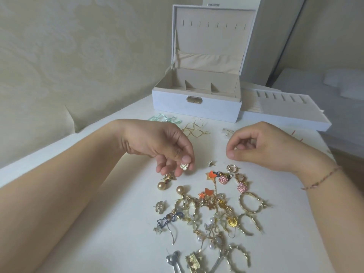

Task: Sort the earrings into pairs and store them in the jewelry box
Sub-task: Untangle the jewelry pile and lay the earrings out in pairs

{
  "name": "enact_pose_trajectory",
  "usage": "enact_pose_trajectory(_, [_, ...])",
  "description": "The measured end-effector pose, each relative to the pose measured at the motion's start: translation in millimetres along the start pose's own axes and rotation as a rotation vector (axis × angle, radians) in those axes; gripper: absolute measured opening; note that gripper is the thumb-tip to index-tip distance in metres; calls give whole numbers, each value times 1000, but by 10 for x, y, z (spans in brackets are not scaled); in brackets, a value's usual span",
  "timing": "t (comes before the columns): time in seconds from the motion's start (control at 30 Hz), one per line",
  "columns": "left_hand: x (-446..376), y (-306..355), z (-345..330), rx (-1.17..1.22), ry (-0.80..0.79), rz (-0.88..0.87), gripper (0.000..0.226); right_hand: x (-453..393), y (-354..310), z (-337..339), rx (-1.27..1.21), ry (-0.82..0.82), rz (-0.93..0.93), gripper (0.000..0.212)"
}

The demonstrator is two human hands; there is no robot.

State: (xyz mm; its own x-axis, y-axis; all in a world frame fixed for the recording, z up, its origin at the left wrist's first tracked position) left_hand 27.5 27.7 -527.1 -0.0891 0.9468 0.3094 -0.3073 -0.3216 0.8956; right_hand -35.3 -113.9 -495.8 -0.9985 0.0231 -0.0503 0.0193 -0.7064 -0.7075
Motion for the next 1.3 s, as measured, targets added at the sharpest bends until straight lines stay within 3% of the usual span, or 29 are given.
enact_pose_trajectory(0.1, [-4, -8, 4, 26, 5, -9, 14, 8, -102, -65, -18, -51, 97, 15])
enact_pose_trajectory(0.33, [-19, -25, -21, 42, -21, 5, 21, -5, -123, -322, 11, -206, 102, 23])
enact_pose_trajectory(0.47, [-21, -1, -44, 26, -31, -8, 21, -38, -151, -369, 55, -169, 100, 12])
enact_pose_trajectory(0.77, [-23, -24, -24, 53, -19, 4, 24, -5, -198, -362, 69, -159, 101, 11])
enact_pose_trajectory(1.1, [-2, 3, -40, 45, -20, 4, 21, 100, -413, -366, -88, -213, 212, 13])
enact_pose_trajectory(1.3, [-7, 34, 103, 106, 131, -44, 13, 133, -556, -490, -100, -251, 282, 16])
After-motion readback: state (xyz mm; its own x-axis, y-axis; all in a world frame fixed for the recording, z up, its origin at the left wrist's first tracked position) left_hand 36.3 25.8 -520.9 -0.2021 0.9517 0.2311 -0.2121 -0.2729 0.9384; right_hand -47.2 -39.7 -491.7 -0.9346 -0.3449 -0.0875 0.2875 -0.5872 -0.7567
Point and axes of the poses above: each hand's wrist, its own x-axis away from the middle knuckle, its own z-axis out of the back of the hand, y = z × x, the point moved 9 cm from there along -x, towards the middle knuckle, and after that the axes turned 3 degrees about -z, right-handed, at the moved point
